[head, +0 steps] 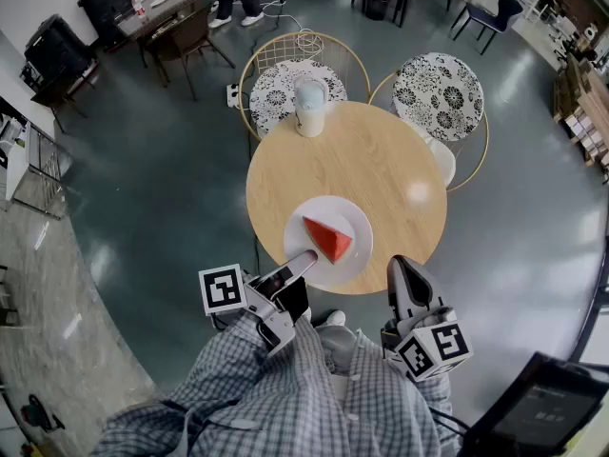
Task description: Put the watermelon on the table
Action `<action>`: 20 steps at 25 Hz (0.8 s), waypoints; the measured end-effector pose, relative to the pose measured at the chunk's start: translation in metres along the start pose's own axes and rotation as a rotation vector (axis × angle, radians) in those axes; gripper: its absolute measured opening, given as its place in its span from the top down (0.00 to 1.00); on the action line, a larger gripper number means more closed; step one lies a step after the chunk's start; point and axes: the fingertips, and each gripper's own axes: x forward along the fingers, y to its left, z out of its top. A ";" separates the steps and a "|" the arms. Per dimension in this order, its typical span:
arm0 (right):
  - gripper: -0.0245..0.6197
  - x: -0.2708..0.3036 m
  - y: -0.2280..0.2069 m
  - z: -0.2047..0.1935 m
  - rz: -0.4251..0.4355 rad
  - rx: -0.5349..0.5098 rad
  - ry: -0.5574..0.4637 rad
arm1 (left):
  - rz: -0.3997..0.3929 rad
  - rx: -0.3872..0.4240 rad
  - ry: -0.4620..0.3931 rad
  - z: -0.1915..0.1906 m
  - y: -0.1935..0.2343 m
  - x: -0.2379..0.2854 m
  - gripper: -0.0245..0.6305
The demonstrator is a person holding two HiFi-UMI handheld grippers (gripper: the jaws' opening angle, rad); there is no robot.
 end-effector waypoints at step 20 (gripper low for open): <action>0.95 0.000 0.010 -0.025 0.046 0.261 0.120 | -0.010 -0.012 0.022 -0.013 0.002 0.001 0.92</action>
